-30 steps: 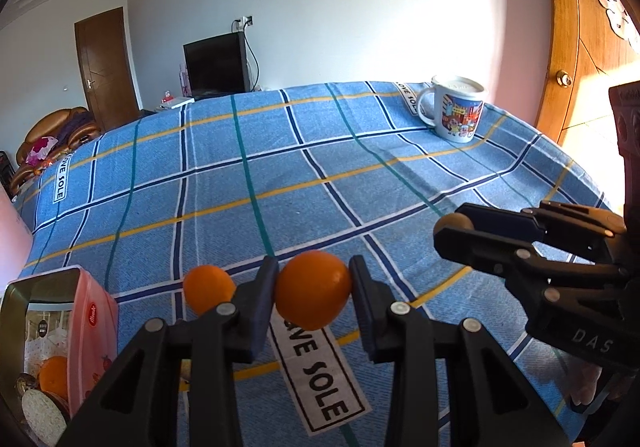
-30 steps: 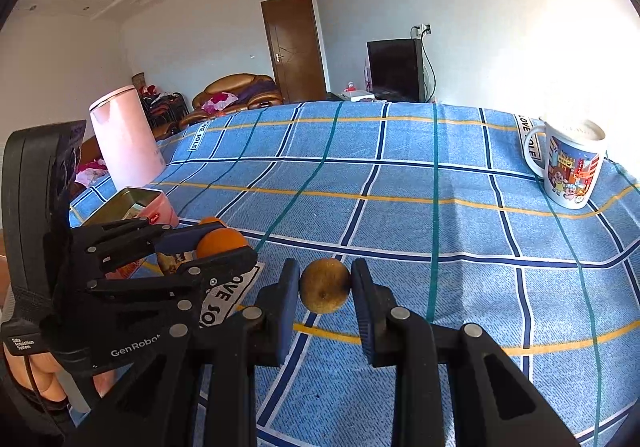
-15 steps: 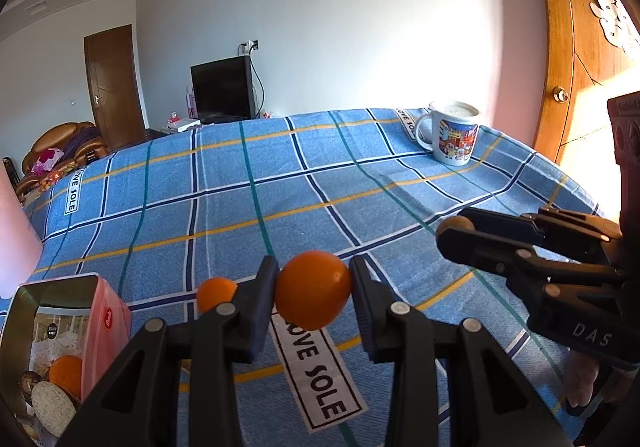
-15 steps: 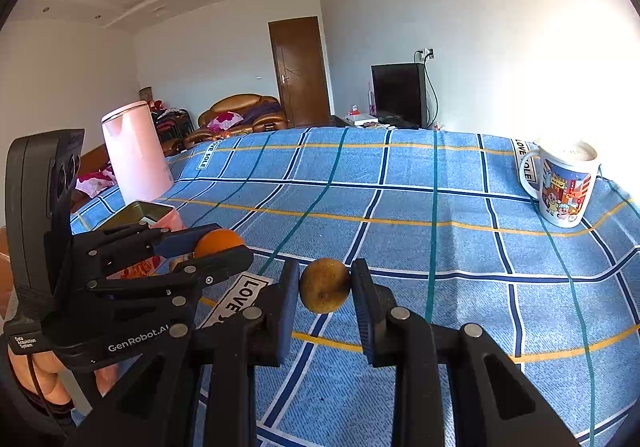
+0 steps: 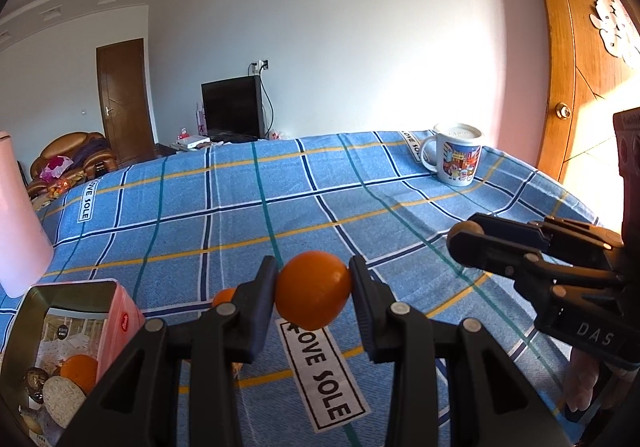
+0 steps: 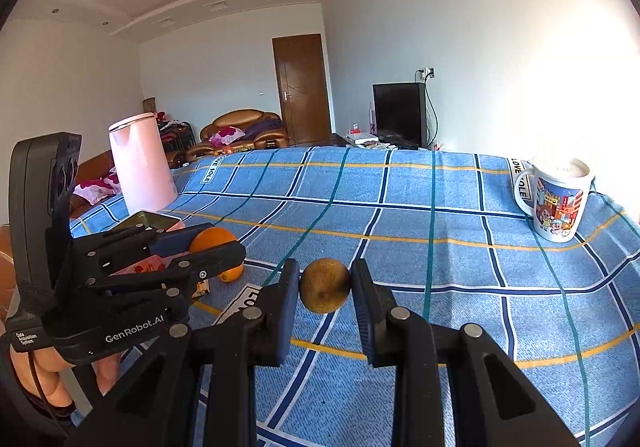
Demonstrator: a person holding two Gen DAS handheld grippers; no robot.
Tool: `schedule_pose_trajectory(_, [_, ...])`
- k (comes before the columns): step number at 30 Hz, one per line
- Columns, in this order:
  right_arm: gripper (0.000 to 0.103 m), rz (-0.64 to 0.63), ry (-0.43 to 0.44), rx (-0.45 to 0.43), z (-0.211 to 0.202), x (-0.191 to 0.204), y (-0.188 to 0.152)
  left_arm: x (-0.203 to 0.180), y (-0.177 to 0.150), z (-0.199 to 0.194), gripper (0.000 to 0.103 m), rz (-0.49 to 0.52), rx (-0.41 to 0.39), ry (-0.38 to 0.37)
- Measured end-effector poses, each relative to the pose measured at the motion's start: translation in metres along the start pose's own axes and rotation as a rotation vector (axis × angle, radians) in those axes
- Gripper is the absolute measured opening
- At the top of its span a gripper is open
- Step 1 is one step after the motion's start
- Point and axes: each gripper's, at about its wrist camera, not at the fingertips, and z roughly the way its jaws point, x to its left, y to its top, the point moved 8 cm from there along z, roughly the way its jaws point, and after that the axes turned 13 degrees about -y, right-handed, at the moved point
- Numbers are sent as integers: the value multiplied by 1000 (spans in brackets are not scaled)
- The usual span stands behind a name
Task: Organize fruits
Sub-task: 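Lift the orange and kiwi and carry both toward the pink tin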
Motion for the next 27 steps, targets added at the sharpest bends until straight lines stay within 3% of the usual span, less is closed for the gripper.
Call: schedule_pose_trajectory(27, [28,-29,-22,-127,-23,4,7,-7,6,-29,38,41,-128,37])
